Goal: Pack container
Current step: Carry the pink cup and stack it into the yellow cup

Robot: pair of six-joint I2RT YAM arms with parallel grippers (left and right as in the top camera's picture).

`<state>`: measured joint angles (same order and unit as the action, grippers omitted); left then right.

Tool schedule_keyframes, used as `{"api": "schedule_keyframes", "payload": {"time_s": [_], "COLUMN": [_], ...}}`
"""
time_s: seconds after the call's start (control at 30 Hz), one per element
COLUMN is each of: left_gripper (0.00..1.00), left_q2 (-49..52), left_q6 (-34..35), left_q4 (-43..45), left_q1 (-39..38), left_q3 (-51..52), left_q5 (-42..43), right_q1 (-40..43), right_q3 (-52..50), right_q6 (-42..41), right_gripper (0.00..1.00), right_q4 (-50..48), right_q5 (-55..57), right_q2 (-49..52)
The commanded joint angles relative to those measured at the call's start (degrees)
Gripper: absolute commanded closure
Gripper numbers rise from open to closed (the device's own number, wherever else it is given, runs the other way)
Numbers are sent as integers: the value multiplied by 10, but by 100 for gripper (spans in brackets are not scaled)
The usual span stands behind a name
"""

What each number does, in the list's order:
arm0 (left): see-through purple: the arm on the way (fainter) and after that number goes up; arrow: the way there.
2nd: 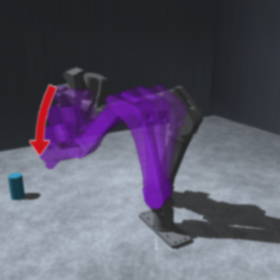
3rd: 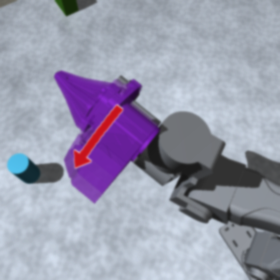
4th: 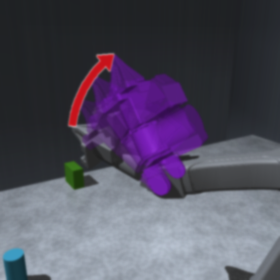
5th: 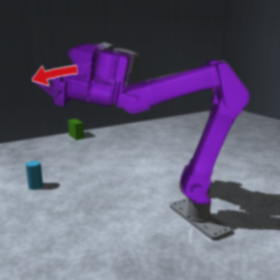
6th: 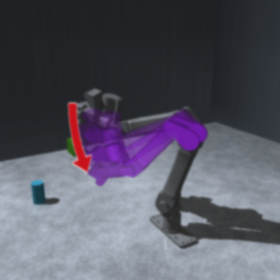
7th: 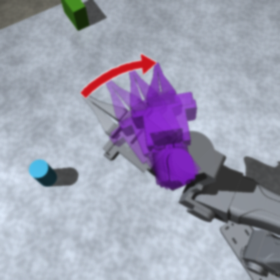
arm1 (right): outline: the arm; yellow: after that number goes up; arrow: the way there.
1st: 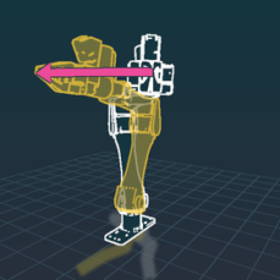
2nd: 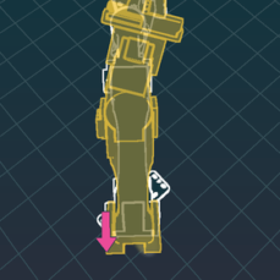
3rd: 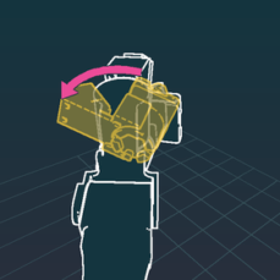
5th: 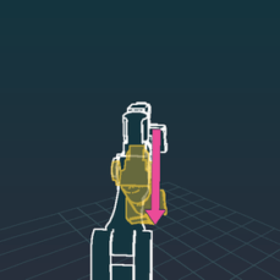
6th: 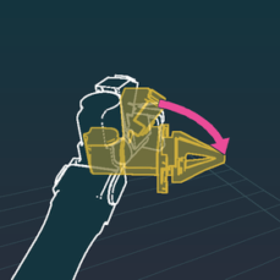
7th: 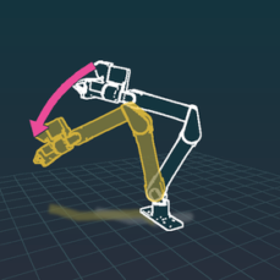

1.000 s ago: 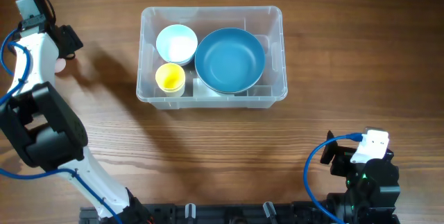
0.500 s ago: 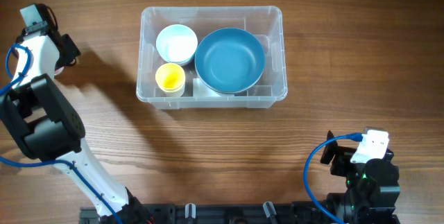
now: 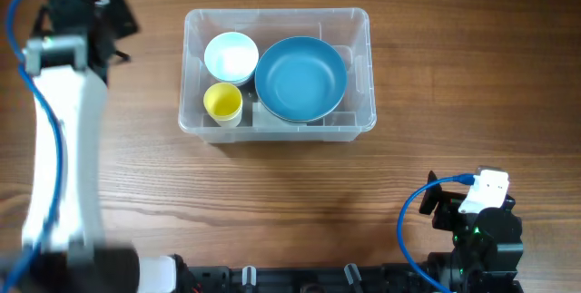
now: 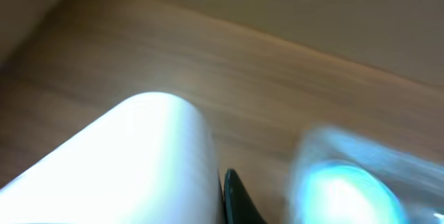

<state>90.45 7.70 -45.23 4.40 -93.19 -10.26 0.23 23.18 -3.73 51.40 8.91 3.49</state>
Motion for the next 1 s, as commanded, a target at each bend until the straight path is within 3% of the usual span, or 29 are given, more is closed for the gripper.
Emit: {"api": "schedule_keyframes", "payload": {"time_s": [0.0,0.17,0.33,0.97], "left_gripper": [96,96,96,96], "left_q2": [-94,-157,-141,71], "left_q6": [65,126,140,153], "left_q4": [-89,-227,-294,-202], "left_q1": [-114,-266,-311,-297], "left_q3": [-2,-2,10,40], "left_q5": [30,28,28,27], "right_q1": [-4,-4,-4,-4], "right_q3": [4,4,4,4], "right_q6": [6,6,6,6], "right_gripper": [0,0,0,0], "right_q4": [-1,-1,-1,-1], "right_q5": [7,7,7,7], "right_q2": [0,-1,-1,-1]}}
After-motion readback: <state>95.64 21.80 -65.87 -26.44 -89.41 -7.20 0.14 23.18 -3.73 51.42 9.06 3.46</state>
